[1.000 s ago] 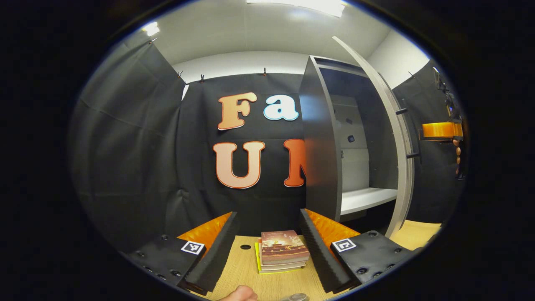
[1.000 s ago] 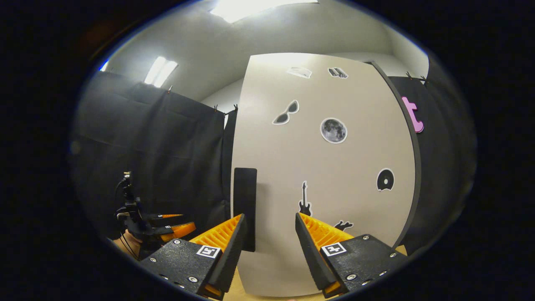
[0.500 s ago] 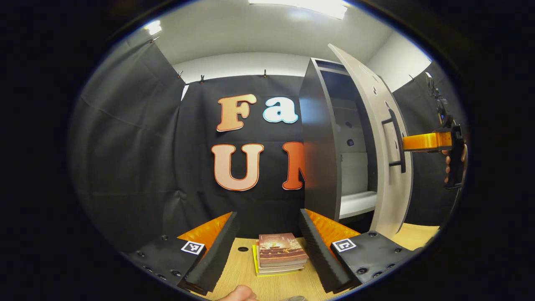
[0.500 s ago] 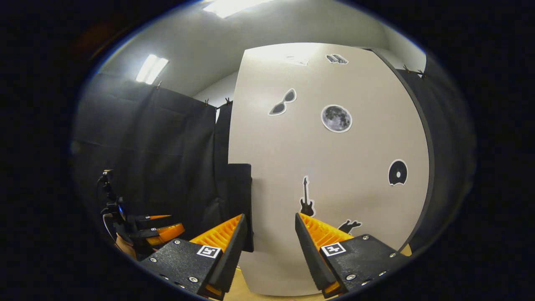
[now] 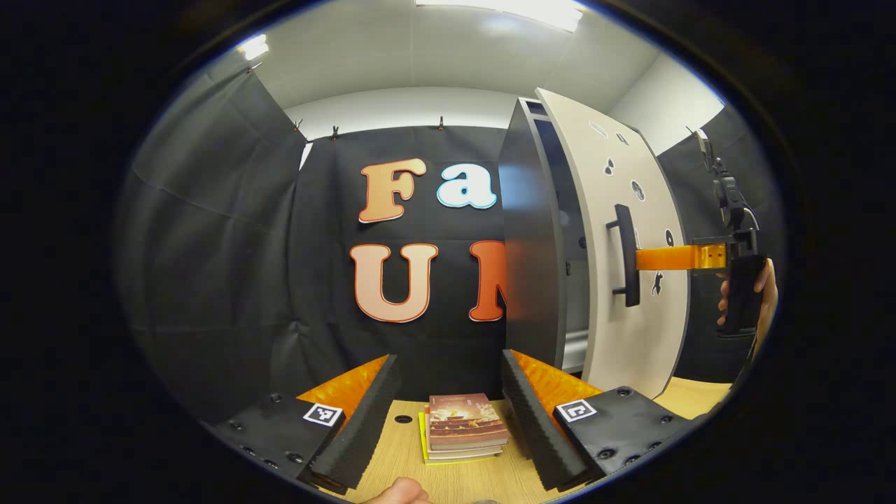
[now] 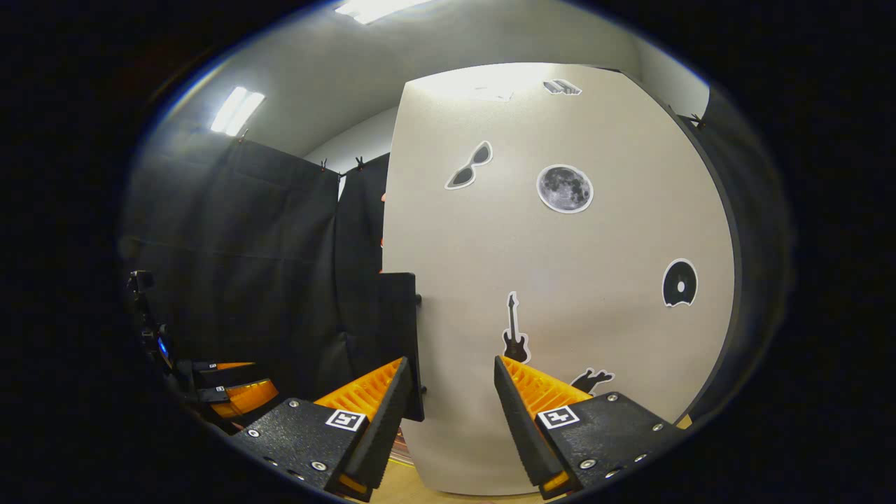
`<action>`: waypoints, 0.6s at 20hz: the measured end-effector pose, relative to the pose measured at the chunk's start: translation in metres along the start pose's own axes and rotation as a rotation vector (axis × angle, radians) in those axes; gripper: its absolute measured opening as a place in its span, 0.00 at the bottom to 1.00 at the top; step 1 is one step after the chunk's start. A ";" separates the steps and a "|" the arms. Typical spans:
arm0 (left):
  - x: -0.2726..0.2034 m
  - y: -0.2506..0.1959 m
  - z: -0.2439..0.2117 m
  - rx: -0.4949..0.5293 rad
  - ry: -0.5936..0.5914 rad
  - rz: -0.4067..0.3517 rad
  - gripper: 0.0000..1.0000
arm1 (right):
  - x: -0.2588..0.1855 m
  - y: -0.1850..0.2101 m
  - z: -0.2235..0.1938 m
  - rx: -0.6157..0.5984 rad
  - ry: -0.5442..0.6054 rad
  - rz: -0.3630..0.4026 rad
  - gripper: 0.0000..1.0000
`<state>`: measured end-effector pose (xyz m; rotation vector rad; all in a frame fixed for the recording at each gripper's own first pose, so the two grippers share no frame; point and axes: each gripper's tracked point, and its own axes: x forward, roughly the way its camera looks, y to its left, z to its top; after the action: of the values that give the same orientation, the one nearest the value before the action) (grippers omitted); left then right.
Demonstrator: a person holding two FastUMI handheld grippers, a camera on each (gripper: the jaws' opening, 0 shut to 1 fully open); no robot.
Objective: Open the cabinet door with the right hand, grasp the bottle in the cabinet with the left hand and place it on the coaster, then close the cabinet door with the right hand.
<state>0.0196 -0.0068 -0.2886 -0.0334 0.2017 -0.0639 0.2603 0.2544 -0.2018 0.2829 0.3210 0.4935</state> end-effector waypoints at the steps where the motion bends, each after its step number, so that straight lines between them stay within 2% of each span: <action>1: 0.000 -0.001 0.000 -0.001 0.002 0.001 0.96 | 0.001 0.001 0.000 -0.002 -0.001 -0.005 0.75; 7: 0.002 -0.017 0.024 0.002 -0.017 -0.005 0.95 | 0.002 0.000 0.001 -0.050 0.003 -0.061 0.75; 12: 0.006 -0.026 0.034 0.013 -0.005 -0.008 0.95 | -0.038 -0.016 0.035 -0.083 -0.081 -0.114 0.76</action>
<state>0.0306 -0.0320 -0.2559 -0.0210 0.1961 -0.0727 0.2480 0.2151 -0.1667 0.2024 0.2356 0.3807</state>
